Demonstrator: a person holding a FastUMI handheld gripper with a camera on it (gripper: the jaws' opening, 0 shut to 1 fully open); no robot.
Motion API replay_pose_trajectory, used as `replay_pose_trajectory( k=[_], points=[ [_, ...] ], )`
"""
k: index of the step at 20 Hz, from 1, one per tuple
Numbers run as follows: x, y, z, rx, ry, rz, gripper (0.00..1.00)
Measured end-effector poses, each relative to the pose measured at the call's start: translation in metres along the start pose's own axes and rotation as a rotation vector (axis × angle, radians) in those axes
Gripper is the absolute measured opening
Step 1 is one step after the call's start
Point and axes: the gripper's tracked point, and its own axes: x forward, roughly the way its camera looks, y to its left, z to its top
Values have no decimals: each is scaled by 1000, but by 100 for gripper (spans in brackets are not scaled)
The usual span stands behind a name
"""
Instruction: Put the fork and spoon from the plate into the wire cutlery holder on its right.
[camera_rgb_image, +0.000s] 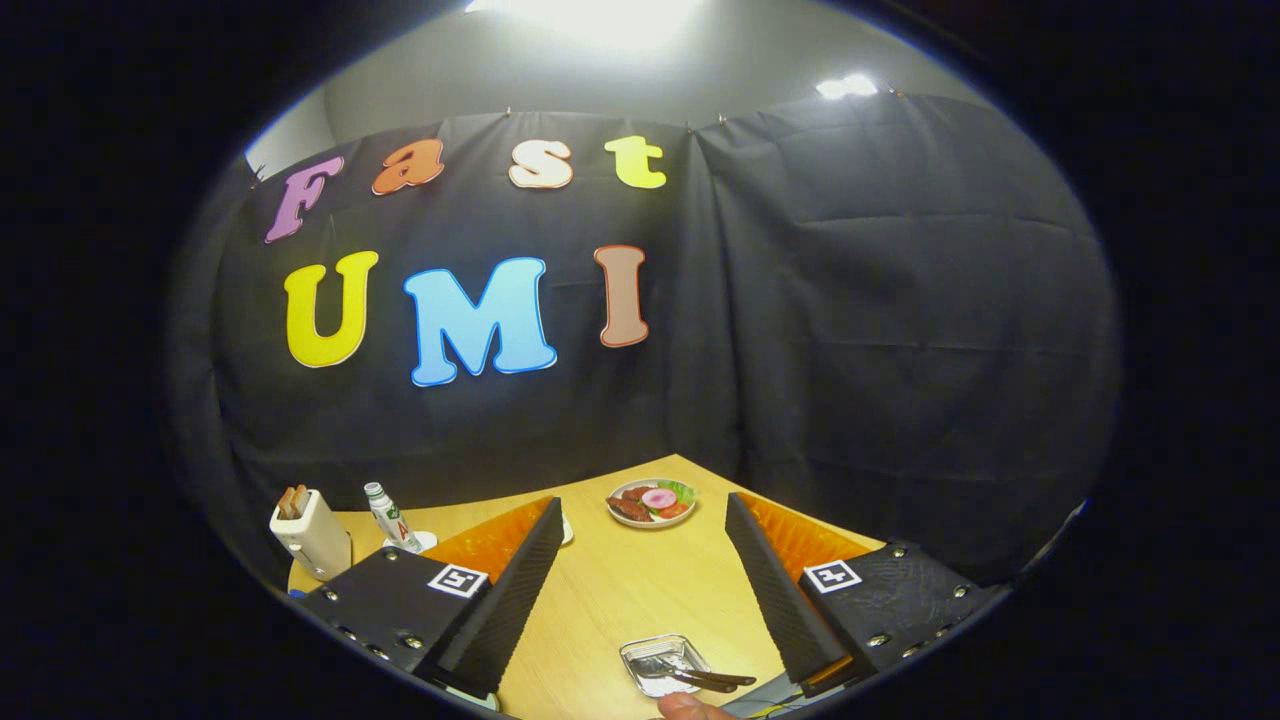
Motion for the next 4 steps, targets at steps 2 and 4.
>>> replay_pose_trajectory(
  k=[2,4],
  points=[
    [-2,1,5,0,-39,1,99],
    [-1,-1,5,-6,-54,-6,99]
  ],
)
